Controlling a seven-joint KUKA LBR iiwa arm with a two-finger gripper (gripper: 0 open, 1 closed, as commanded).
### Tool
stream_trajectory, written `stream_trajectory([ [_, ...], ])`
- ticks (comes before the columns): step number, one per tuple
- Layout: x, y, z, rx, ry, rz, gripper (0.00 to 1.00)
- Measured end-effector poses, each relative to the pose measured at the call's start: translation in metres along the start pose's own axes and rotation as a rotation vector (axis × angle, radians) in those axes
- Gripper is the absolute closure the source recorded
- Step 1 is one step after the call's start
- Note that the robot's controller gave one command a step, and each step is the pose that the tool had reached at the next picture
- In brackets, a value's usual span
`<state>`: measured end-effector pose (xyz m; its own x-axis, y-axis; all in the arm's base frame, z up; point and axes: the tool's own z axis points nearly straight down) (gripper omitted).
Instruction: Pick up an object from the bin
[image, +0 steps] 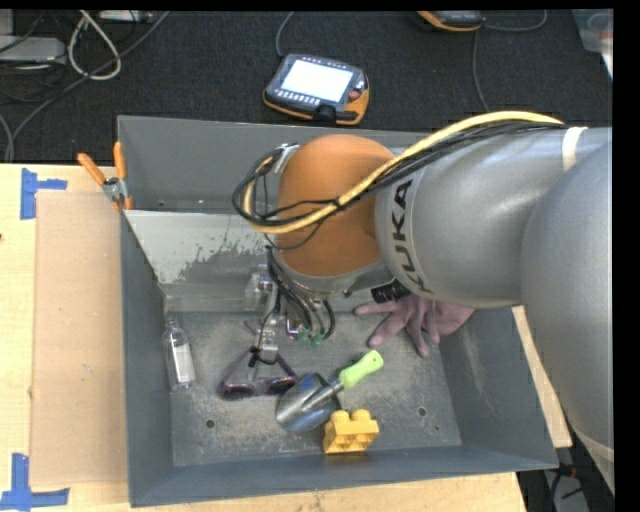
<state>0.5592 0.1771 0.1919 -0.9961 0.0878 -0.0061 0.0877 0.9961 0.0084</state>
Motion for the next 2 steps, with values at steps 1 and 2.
stream_trajectory([
  [1, -0.03, -0.016, 0.077, 0.012, 0.014, -0.057, 0.0],
  [2, 0.03, -0.057, 0.073, 0.002, 0.0, -0.186, 0.0],
])
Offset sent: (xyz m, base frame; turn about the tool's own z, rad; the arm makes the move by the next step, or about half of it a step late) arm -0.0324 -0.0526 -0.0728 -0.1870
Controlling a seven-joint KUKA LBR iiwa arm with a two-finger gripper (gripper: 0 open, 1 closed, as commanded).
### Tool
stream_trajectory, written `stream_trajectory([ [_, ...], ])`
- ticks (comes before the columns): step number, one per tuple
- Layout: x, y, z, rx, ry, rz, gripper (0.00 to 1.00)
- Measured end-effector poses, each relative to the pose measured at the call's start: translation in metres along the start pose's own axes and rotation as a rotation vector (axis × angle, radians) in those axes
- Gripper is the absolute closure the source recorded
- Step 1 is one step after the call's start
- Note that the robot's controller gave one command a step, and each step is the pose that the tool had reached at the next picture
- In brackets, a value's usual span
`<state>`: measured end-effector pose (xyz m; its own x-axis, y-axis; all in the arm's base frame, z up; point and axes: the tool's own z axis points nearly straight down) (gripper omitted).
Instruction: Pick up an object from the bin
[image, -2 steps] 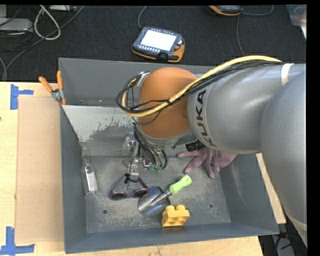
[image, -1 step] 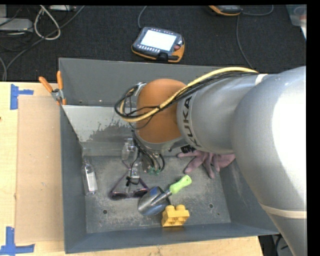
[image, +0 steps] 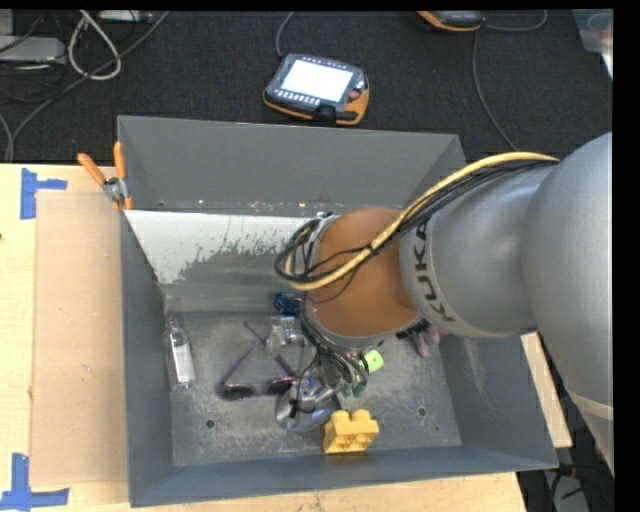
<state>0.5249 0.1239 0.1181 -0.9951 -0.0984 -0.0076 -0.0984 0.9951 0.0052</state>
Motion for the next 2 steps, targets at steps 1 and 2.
stream_trajectory([
  [1, 0.007, 0.006, 0.051, 0.004, 0.011, -0.039, 0.0],
  [2, 0.009, -0.038, 0.044, 0.0, -0.002, 0.012, 1.0],
])
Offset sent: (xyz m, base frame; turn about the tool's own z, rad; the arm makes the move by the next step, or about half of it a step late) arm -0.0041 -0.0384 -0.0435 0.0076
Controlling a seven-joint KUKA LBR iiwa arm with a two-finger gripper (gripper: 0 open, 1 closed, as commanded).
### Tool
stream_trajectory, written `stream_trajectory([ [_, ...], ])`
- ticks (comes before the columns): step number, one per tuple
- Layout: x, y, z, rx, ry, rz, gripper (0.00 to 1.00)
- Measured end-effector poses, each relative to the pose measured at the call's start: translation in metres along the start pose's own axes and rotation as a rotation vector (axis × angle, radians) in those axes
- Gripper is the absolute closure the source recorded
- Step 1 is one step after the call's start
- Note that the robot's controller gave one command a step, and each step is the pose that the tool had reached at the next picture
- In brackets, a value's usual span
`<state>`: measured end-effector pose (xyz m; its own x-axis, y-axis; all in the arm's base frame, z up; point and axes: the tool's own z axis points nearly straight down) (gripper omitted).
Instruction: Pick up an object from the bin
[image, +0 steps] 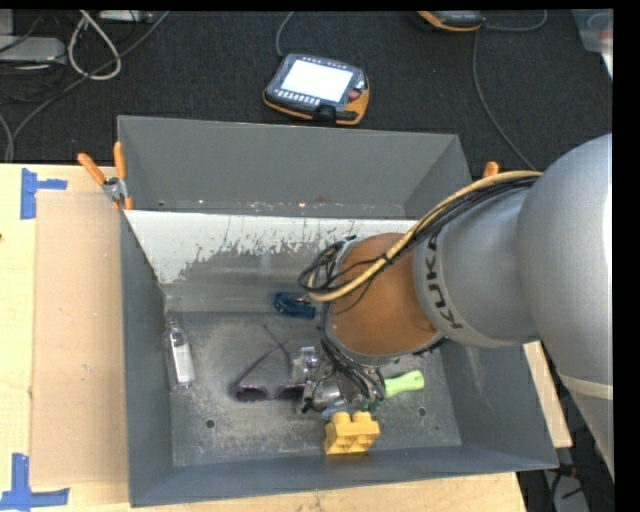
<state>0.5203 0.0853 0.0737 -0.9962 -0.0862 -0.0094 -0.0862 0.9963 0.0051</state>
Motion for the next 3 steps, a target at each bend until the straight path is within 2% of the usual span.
stream_trajectory([
  [1, 0.0, 0.0, 0.0, 0.0, 0.0, 0.001, 1.0],
  [2, 0.004, 0.006, -0.091, 0.0, 0.005, -0.007, 1.0],
  [3, 0.003, 0.003, -0.203, 0.0, 0.008, 0.043, 1.0],
])
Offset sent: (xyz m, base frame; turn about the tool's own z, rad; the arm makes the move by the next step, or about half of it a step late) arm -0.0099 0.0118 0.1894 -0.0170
